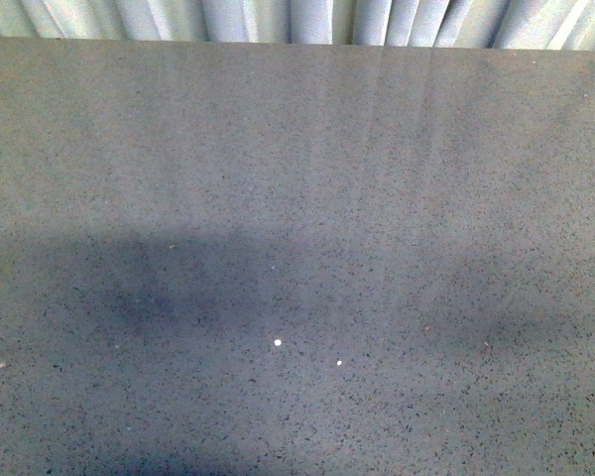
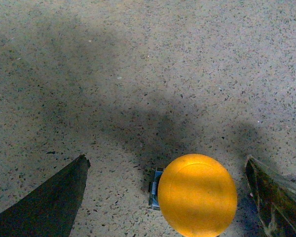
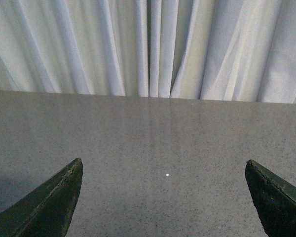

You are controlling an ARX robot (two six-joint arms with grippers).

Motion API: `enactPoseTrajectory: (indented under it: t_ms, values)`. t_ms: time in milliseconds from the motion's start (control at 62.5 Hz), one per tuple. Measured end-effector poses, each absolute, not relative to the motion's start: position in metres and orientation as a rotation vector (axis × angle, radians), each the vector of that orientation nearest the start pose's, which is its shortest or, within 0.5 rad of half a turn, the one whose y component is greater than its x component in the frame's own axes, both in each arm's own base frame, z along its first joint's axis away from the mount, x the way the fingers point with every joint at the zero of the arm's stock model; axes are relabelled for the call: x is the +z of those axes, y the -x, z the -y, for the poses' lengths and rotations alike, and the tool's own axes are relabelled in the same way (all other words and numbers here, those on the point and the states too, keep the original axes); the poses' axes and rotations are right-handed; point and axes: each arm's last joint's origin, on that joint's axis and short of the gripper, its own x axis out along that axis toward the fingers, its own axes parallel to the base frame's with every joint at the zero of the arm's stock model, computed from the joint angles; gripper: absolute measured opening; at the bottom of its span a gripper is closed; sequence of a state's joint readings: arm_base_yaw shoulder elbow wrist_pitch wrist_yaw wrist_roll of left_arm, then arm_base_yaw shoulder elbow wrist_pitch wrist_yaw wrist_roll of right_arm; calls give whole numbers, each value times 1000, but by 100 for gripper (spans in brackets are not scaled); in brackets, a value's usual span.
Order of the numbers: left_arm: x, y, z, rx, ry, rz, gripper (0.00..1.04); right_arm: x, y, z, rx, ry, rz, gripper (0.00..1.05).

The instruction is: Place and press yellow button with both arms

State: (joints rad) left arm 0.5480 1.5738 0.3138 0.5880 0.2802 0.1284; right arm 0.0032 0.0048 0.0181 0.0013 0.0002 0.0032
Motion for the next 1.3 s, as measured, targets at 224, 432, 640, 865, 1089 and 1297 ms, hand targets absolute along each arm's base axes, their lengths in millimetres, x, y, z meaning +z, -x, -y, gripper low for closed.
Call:
enactPoseTrajectory:
  t_ms: [224,432,640,865,1089,1297]
  values:
    - [90,-198,-105,193,127,-645,94,169,-97,0,3,-3,15,96]
    - [88,-198,-101,183,113,-652,91,169,-97,0,3,-3,15,96]
    - [88,-199,-100,179,108,-653,71,169,-97,0,3,-3,15,96]
    - [88,-199,-100,180,106,-651,38,169,-97,0,3,-3,15,96]
    - [88,-199,-100,178,105,-647,34,169,-97,0,3,-3,15,96]
    - [89,-199,-99,177,106,-647,34,169,-97,0,3,-3,15,96]
